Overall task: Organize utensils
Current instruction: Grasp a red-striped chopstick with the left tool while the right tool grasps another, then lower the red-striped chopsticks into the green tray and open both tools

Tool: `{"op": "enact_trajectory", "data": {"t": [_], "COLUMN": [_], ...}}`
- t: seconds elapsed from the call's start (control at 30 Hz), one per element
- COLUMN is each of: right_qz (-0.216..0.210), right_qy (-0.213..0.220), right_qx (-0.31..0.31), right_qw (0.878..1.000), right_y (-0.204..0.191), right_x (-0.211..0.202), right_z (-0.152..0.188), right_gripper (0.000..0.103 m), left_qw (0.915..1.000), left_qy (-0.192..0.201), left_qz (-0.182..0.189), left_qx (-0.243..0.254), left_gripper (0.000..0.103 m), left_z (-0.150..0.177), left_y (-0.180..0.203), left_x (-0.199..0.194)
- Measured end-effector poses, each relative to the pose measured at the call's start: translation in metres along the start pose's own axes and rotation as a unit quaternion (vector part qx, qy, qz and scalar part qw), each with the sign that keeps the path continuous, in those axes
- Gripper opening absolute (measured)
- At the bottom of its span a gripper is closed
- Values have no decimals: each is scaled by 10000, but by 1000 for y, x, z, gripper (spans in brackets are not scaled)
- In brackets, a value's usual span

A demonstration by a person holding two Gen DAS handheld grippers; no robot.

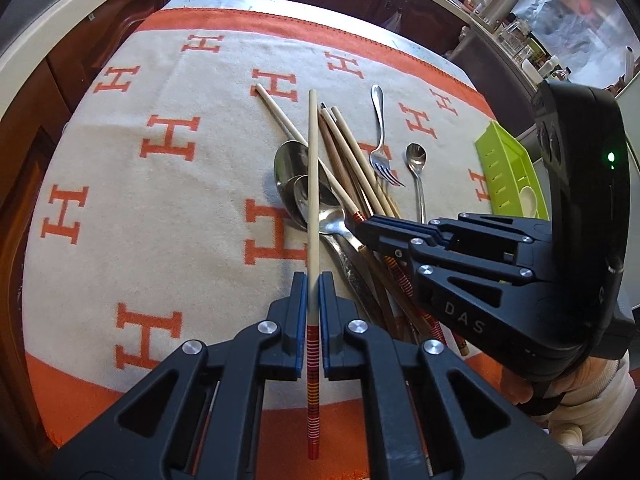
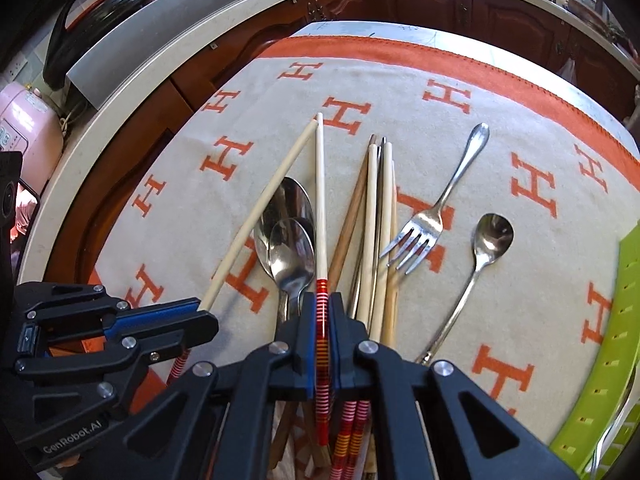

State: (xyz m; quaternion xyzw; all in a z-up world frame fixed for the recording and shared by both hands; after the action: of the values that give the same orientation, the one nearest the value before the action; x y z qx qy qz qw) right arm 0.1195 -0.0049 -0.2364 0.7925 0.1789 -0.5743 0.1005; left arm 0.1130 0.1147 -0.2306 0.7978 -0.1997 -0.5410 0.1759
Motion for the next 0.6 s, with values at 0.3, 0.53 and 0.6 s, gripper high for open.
{"op": "enact_trajectory", "data": {"t": [0.3, 0.53, 0.6], "right_qz": [-370, -366, -249], "right_qy": [457, 818, 895], "right_qx": [528, 1204, 1504], "right_qw": [9969, 9887, 9842], "right_y": [16, 56, 76], "right_x": [-52, -104, -122], "right_z": [13, 39, 52], "right_gripper": [5, 5, 5], "left_qw": [9997, 9982, 9973], "left_qy": [191, 321, 311], "left_qz": [103, 273, 336], "left_qx": [83, 425, 570], "left_gripper": [4, 4, 4], "left_z": [-5, -11, -13], "left_y": [23, 70, 91], "left_x": [-22, -39, -38]}}
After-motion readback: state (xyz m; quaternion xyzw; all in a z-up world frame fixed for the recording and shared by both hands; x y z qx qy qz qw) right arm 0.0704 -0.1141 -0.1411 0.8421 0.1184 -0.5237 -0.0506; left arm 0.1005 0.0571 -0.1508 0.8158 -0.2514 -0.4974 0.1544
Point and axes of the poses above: each gripper's, at about its wrist camera, not at the fingertips, and x roughly the way its jaws point, y to its right, z to its underside, the point moved 5 cm from there along x, roughly the way its jaws point, and after that the axes turned 13 degrees about z, right-handed, at the moved point
